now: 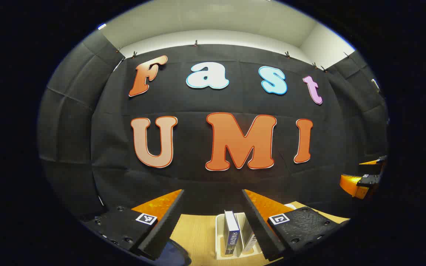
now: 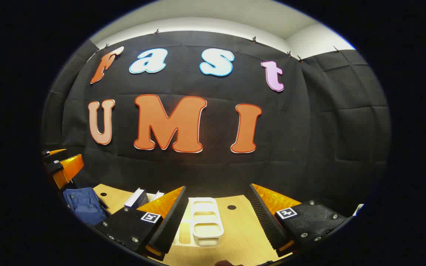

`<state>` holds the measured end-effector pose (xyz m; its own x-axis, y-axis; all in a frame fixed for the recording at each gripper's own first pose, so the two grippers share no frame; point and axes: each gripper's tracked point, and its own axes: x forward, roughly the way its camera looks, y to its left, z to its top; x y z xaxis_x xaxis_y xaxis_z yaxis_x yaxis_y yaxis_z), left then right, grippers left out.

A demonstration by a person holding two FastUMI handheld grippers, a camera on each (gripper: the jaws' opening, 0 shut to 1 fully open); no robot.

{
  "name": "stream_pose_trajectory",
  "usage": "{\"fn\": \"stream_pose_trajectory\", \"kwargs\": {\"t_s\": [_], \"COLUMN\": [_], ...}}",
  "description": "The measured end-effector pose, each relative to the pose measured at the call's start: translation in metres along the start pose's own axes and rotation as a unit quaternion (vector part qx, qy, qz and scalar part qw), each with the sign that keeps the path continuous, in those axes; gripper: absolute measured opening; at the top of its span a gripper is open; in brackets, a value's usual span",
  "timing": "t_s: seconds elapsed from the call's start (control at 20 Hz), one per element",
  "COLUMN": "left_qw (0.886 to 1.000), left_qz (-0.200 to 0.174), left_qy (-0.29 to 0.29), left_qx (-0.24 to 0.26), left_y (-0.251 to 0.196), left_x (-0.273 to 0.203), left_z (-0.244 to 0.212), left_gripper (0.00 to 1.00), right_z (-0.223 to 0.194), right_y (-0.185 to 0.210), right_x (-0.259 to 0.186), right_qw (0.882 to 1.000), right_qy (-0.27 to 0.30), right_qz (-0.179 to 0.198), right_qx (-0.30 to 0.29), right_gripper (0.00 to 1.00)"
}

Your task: Open the schoolbag, grab two books from the bookshelf and put them into the schoolbag.

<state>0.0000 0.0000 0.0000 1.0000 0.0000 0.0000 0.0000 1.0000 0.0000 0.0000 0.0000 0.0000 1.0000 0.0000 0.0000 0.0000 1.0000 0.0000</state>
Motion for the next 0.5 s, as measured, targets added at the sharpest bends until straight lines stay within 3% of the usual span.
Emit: {"fn": "stream_pose_trajectory", "kwargs": {"t_s": [0.5], "left_qw": [1.0], "left_qz": [0.001], "left_qy": [0.009], "left_qx": [0.004], "left_y": [-0.035], "left_x": [-0.011], "left_z": [-0.01], "left_gripper": [0.94], "right_z": [-0.016], "right_y": [0.006], "right_x": [0.008], "right_qw": [0.999], "right_qy": [0.017], "right_qz": [0.036], "right_qx": [0.024], "right_gripper": [0.97]}}
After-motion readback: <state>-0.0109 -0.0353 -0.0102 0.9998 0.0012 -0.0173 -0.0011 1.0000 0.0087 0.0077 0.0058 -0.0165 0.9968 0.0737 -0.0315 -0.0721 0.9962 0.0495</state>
